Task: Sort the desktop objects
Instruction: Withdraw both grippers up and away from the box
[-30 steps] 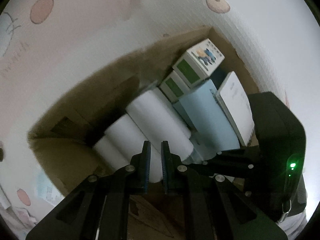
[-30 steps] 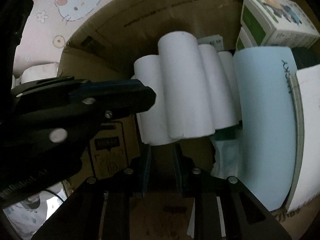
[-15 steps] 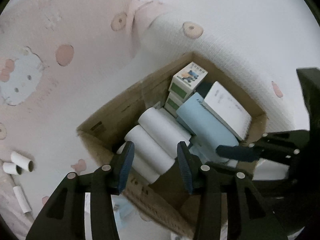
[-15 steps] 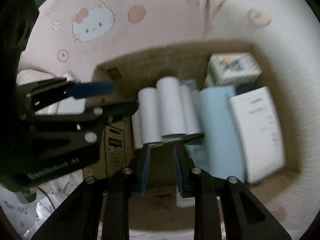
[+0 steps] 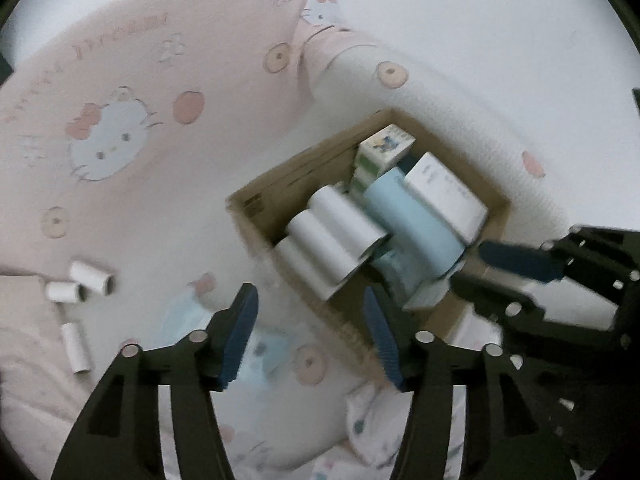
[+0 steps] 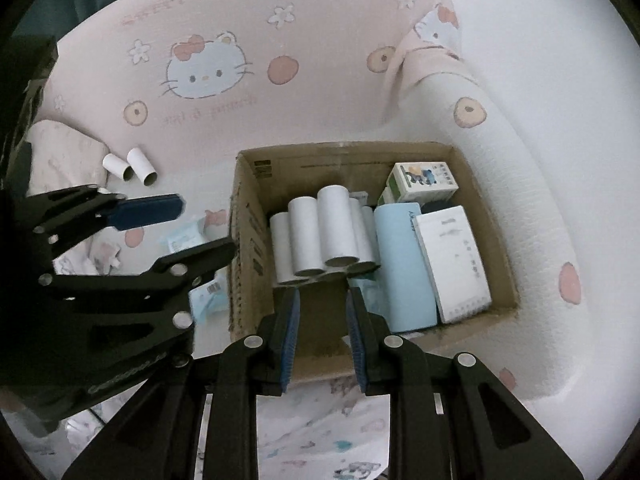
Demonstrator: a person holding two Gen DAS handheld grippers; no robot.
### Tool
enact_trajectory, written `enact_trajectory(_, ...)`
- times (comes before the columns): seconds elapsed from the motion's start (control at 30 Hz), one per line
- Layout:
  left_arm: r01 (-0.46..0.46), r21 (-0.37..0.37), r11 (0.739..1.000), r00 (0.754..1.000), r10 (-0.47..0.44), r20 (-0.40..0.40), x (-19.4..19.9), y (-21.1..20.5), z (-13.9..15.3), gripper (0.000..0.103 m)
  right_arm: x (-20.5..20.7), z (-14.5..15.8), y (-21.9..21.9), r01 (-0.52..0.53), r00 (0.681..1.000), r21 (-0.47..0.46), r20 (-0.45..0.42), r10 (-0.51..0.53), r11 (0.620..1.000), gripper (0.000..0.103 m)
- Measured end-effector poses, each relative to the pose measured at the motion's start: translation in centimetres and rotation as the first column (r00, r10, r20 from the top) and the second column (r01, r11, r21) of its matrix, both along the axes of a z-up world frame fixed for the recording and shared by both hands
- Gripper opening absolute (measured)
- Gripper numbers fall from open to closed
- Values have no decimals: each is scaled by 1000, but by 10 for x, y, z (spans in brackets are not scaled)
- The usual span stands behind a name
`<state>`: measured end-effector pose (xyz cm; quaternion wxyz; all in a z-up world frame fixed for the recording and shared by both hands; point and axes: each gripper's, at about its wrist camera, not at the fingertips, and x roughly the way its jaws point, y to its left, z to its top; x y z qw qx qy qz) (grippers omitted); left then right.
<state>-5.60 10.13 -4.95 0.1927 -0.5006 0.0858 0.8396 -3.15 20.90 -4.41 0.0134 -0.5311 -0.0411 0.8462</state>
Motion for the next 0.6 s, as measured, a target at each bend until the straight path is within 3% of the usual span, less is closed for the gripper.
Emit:
enact_trajectory(0.1, -39, -34, 999, 999, 40, 17, 9, -9, 7, 65, 9, 8, -5, 19, 1000, 30, -11, -18, 999, 29)
enact_trajectory(0.27, -98, -38, 994, 994, 100, 49, 21, -27, 21, 67, 24, 26, -17, 33, 998, 102, -53, -28, 994, 59)
enact_trajectory(0.6, -107, -84, 991, 991, 100, -83, 47, -36, 54, 68, 49, 60, -29, 36, 992, 120, -128, -21, 992, 64)
